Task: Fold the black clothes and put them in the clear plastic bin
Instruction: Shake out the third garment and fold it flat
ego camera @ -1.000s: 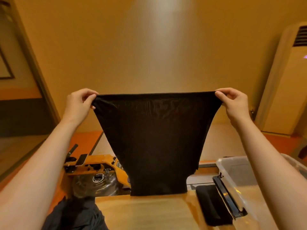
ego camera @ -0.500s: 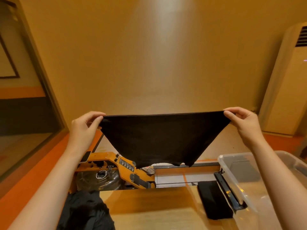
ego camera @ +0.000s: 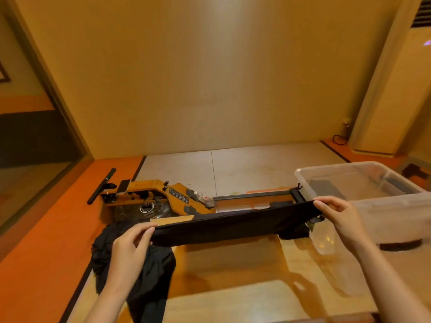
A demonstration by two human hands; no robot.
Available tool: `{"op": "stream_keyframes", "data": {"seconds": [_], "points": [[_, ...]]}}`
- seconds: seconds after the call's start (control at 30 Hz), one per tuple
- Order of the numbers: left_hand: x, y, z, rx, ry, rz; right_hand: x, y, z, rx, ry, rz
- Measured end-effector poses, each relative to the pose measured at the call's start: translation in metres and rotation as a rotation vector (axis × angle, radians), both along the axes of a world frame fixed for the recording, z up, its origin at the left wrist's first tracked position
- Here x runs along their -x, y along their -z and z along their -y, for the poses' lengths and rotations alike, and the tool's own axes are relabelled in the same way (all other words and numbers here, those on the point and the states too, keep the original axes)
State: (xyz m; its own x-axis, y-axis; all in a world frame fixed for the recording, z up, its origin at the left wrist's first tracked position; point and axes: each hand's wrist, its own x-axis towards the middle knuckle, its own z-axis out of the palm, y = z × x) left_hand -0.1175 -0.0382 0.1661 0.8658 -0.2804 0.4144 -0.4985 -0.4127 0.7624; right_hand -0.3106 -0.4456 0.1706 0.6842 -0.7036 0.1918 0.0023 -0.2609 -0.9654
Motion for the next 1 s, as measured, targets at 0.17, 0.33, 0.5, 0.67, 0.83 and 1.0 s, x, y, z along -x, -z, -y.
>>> {"op": "stream_keyframes", "data": {"seconds": [0.17,0.33,0.5,0.67,0.83,1.0], "points": [[0.055,0.04,-0.033,-0.095,0.041,-0.033,0.061,0.037,-0.036,-0.106,0.018,-0.027],[0.092,0.065,-0.062,-0.084,0.058,-0.105,0.11,0.062,-0.058,-0.148,0.011,-0.08],[0.113,0.079,-0.082,-0.083,0.1,-0.196,0.138,0.074,-0.08,-0.188,0.038,-0.105],[0.129,0.085,-0.098,-0.102,0.112,-0.239,0.162,0.08,-0.094,-0.192,0.037,-0.201],[0.136,0.094,-0.107,-0.099,0.116,-0.29,0.17,0.079,-0.104,-0.26,0.014,-0.153],[0.133,0.095,-0.104,-0.08,0.109,-0.303,0.172,0.082,-0.102,-0.254,0.012,-0.192]]}}
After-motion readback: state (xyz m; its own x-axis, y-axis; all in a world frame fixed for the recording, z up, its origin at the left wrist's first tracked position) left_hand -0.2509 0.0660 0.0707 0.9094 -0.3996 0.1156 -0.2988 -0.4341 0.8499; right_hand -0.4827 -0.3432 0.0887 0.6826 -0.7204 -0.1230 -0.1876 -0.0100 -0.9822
